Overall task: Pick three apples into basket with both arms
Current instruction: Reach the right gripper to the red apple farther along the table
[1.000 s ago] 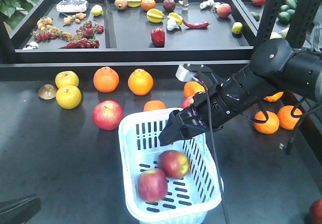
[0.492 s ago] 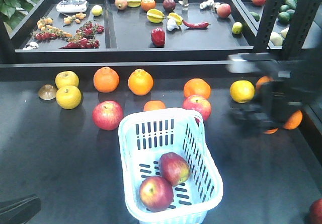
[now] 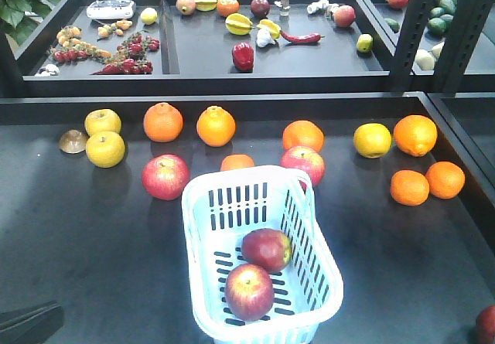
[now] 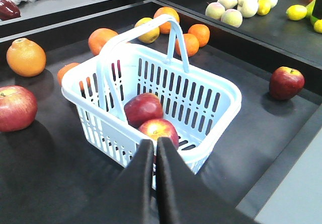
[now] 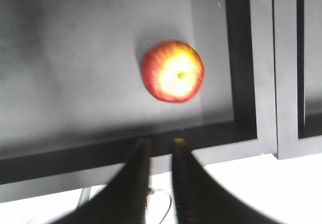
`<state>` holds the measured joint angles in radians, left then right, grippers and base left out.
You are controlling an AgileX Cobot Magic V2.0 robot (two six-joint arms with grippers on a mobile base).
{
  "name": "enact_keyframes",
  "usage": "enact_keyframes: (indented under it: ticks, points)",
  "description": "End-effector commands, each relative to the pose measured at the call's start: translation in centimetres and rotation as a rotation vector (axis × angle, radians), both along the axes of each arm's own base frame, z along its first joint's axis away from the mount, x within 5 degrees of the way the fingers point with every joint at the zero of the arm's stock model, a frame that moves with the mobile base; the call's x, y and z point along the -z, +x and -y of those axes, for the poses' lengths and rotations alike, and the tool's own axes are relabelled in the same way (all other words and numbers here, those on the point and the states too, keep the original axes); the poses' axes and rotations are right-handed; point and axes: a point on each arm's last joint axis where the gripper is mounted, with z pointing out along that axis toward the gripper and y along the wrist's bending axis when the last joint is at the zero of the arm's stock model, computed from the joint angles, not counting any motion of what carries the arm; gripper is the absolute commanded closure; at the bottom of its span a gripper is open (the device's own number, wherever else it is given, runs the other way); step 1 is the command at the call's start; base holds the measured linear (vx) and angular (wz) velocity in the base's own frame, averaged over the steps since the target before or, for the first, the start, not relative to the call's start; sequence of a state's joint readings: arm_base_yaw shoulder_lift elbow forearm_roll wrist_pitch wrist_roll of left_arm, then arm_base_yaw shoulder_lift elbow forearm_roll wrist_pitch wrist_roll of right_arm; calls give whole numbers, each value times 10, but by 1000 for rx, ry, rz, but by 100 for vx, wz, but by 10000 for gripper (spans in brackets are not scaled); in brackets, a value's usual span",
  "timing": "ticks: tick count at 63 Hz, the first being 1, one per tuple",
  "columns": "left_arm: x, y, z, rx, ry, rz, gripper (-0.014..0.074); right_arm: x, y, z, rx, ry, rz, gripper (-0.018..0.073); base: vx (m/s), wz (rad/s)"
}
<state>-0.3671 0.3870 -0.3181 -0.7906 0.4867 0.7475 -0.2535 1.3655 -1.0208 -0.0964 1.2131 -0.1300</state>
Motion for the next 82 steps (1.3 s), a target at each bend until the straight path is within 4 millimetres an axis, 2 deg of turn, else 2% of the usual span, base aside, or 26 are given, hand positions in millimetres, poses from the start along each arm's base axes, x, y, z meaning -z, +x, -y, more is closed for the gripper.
enact_keyframes:
  ticks: [1,6,12,18,39,56,82]
  points:
    - [-12,2,0,-25,-54,27,603,-1,4,6,-2,-2,5,258,0,0]
    - [-11,2,0,-22,-53,24,603,10,12,9,-1,-1,-33,90,0,0]
    - [-11,2,0,-22,-53,24,603,24,21,13,3,-10,-59,-71,0,0]
    - [-11,2,0,-22,-53,24,603,39,29,17,3,-20,-103,-171,0,0]
    - [-11,2,0,-22,-53,24,603,84,48,26,12,-29,-200,-123,0,0]
    - [-11,2,0,-22,-53,24,603,107,56,29,17,-28,-235,-85,0,0]
    - [-11,2,0,-22,-53,24,603,140,63,33,14,-40,-290,-74,0,0]
